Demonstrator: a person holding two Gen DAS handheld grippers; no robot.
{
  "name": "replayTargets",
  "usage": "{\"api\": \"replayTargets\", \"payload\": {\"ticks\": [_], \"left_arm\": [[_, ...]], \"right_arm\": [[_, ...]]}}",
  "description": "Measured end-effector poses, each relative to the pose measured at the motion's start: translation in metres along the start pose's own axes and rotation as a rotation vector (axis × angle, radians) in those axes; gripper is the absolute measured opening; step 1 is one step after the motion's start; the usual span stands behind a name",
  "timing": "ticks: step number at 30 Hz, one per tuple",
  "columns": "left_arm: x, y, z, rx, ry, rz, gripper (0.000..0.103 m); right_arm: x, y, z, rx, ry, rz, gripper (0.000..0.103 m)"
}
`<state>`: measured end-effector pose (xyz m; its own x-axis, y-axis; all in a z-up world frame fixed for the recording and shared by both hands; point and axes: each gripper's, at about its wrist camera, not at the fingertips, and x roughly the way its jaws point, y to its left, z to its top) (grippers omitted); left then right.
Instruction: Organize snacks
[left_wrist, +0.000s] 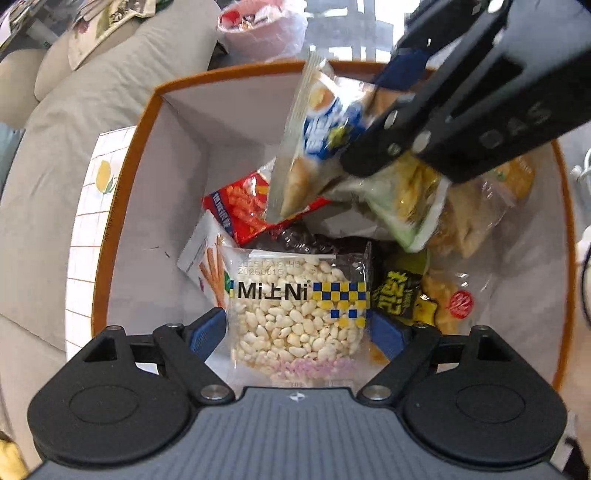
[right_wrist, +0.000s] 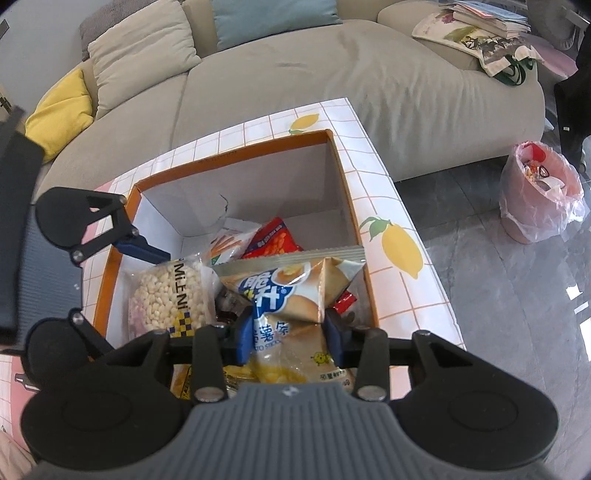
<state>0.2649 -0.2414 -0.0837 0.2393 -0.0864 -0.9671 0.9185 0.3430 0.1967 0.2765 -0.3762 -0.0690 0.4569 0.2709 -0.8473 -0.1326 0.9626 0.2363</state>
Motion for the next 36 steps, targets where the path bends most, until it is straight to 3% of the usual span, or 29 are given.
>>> {"api": "replayTargets", "payload": {"ticks": [11,17,23,26,28,31,36], "left_arm": [[-0.045,0.013,-0.017,-0.18,-0.147,-0.044,0.103],[-0.057,0.026,-0.038,-0.34,-0.215,-0.049,0.103],[-0.085,0.029,-0.075,-0.502,-0.334,-0.053,0.103],[-0.093,0.025,-0.097,-0.565,-0.376,-0.037,0.103],[-0.097,0.02,-0.111,-0.6,-0.405,-0.014,0.103],[-0.101,0.01,-0.131,-0.651,-0.434,0.017,0.103],[-0.108,-0.005,-0.158,-0.754,-0.458,0.051,0.103]], "right_arm": [[0.005,0.016,0.011,0.027,-0.003,0.056,0.04],[0.012,0.026,0.02,-0.007,0.009,0.009,0.04],[-0.001,0.027,0.004,-0.071,-0.002,-0.01,0.04],[-0.002,0.031,-0.005,-0.118,0.006,-0.041,0.036],[0.002,0.034,-0.01,-0.148,0.012,-0.061,0.024],[0.012,0.035,-0.013,-0.145,0.019,-0.068,0.017],[0.029,0.039,-0.009,-0.139,0.009,-0.095,0.018]]}}
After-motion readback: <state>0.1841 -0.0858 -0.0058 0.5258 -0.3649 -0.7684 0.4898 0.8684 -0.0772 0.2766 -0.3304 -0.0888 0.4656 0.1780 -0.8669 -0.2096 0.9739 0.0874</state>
